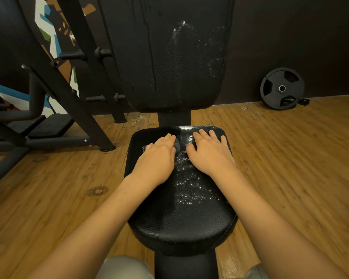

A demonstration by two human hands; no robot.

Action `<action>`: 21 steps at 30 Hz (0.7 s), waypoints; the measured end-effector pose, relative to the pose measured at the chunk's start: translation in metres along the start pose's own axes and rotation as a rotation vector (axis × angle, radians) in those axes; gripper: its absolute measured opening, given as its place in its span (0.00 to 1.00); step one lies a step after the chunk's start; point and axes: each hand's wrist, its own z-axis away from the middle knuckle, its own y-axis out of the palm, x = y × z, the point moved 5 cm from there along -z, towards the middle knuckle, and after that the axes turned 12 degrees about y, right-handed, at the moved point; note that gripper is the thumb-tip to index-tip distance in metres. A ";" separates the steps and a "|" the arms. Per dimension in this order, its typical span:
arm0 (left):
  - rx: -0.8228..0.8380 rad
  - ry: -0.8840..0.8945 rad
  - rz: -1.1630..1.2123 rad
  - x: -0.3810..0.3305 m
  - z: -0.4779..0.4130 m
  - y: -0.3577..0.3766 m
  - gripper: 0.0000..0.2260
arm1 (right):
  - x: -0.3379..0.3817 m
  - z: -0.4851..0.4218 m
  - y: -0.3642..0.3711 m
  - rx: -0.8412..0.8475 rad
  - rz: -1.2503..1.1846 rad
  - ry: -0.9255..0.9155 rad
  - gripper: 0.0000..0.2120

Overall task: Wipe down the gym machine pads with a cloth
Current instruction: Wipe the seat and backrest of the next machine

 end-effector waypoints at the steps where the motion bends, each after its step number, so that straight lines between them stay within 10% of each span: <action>1: 0.013 -0.004 0.004 0.001 -0.002 0.000 0.23 | 0.000 0.000 0.000 0.001 -0.001 0.002 0.29; 21: 0.083 -0.017 0.031 -0.012 -0.003 -0.004 0.24 | -0.001 -0.002 0.002 0.002 -0.024 0.005 0.26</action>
